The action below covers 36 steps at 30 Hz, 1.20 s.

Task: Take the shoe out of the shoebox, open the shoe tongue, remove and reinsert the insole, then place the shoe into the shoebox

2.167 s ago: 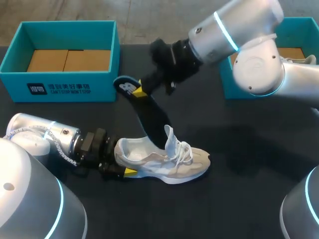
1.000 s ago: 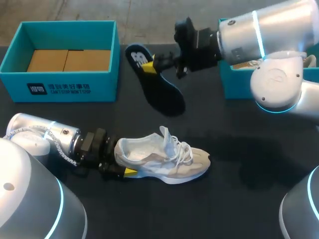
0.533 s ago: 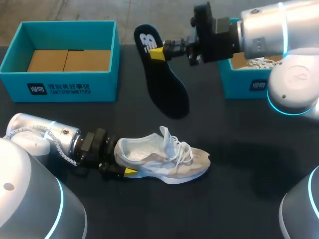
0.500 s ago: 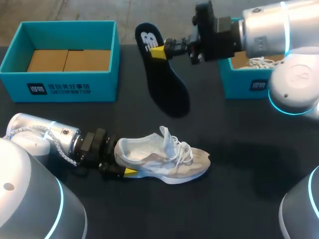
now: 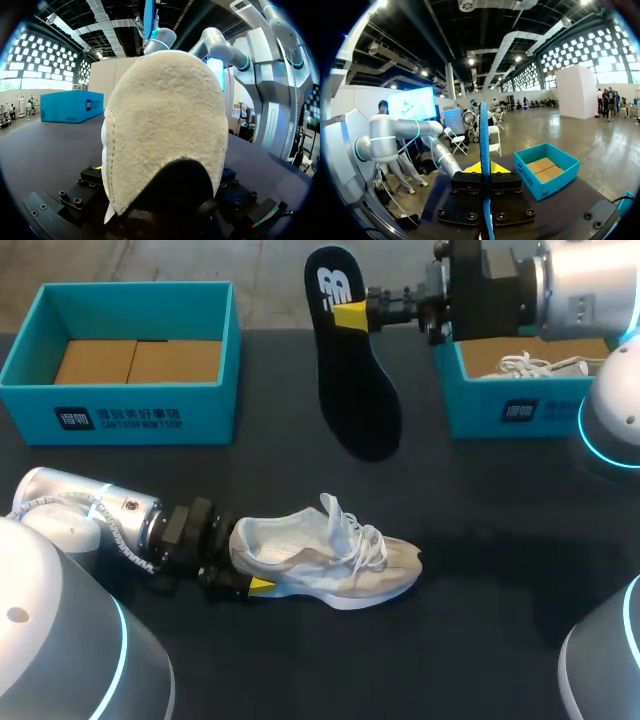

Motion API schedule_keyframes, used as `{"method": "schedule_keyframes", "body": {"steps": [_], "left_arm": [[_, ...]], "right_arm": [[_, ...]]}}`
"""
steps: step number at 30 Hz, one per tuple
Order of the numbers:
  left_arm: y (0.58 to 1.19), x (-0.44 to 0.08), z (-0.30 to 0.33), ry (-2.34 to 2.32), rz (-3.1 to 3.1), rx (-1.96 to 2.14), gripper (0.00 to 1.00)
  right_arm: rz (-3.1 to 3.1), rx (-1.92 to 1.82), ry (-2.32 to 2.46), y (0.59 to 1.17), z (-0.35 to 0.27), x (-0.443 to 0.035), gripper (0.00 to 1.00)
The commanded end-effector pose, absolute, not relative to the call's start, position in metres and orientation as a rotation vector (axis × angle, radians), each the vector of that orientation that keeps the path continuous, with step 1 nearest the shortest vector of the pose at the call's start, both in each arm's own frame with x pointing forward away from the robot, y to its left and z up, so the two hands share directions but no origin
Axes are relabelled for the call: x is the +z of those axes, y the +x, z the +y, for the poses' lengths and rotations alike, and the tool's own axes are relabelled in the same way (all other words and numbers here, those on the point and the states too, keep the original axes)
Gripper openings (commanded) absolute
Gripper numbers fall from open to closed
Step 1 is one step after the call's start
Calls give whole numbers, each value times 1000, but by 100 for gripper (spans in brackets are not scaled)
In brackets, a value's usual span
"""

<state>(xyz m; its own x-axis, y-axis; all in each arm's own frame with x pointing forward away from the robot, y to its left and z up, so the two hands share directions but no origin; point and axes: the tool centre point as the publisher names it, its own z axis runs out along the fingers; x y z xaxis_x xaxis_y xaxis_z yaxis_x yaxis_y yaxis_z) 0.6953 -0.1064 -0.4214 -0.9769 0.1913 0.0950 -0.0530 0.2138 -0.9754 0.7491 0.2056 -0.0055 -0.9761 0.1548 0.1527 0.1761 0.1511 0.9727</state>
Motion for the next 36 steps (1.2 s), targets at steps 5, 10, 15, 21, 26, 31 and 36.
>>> {"method": "schedule_keyframes", "body": {"steps": [5, 10, 15, 21, 26, 31, 36], "left_arm": [[697, -423, -107, -134, -2286, 1851, 0], [697, -423, -107, -134, -2286, 1851, 0], [697, -423, -107, -134, -2286, 1851, 0], [697, -423, -107, -134, -2286, 1851, 0], [697, -423, -107, -134, -2286, 1851, 0], [697, -423, -107, -134, -2286, 1851, 0], [697, -423, -107, -134, -2286, 1851, 0]], "right_arm": [[-2370, -2008, -340, 749, 205, -6, 0], [-2344, -2021, -431, 750, 194, 4, 0], [-2303, -2052, -449, 746, 183, 21, 0], [-2257, -2070, -426, 742, 168, 28, 0], [-2227, -2076, -413, 731, 156, 36, 0], [-2244, -2105, -435, 719, 141, 39, 0], [-2239, -2131, -455, 706, 126, 37, 0]]}}
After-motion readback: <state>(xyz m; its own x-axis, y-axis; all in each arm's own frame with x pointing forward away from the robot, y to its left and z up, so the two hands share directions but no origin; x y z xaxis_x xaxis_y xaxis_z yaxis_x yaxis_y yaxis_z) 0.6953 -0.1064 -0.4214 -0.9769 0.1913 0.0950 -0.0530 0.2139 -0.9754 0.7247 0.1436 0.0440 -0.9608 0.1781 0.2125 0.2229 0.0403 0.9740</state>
